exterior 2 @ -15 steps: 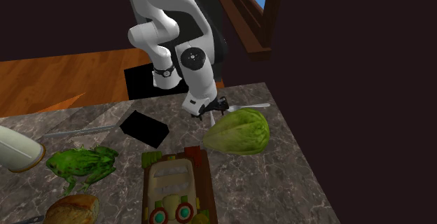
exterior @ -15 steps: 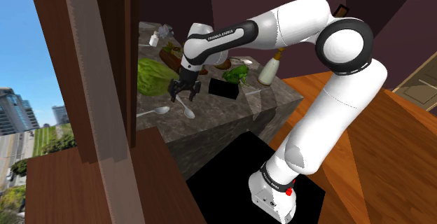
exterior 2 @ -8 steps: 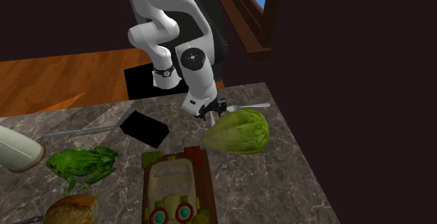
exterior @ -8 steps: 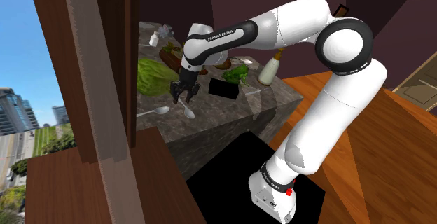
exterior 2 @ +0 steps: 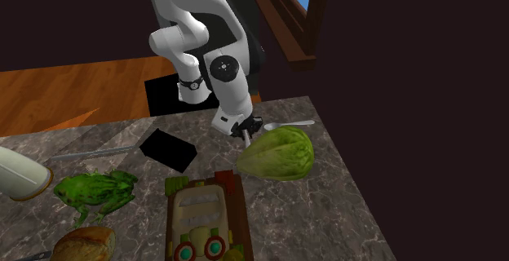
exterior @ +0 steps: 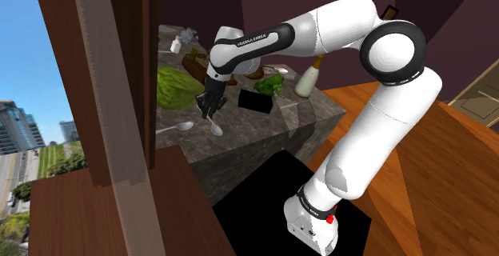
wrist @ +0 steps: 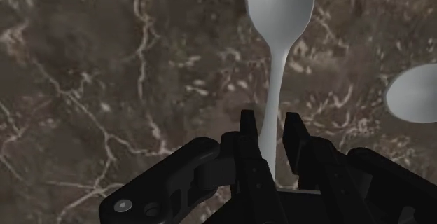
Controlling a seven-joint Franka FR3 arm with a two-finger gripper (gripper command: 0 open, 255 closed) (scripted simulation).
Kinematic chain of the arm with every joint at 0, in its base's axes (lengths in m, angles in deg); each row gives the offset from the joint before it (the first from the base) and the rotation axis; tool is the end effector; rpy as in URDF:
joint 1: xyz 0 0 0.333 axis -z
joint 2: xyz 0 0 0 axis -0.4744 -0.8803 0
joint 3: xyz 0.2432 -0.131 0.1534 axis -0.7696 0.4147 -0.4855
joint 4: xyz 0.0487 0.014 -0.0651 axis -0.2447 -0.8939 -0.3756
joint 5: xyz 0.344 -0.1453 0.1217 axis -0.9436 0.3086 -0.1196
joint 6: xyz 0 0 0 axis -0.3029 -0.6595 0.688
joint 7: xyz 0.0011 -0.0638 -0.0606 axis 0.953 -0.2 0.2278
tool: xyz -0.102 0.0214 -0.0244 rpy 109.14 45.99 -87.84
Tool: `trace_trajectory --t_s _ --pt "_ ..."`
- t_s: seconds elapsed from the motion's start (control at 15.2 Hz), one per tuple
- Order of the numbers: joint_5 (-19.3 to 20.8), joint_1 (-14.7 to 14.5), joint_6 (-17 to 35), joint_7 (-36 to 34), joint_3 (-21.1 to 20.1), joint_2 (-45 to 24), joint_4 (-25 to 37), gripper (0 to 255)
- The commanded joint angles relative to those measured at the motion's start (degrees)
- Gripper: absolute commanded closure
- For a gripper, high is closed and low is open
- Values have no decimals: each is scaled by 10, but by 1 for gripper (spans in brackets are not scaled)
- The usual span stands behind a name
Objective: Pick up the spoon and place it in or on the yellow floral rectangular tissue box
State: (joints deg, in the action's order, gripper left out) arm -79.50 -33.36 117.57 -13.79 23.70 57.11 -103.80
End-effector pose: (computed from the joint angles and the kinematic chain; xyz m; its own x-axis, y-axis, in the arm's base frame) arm 0.5182 0.0695 0.3340 0.9675 -0.2111 -0.1391 -0.2314 -0.9612 -0.1505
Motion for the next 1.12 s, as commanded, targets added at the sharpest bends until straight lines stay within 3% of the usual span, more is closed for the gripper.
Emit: trace_trajectory --t_s 0.0,1.06 --pt "0 -1 0 0 -1 0 -2 255" --pt "14 2 -117 -24 2 61 56 255"
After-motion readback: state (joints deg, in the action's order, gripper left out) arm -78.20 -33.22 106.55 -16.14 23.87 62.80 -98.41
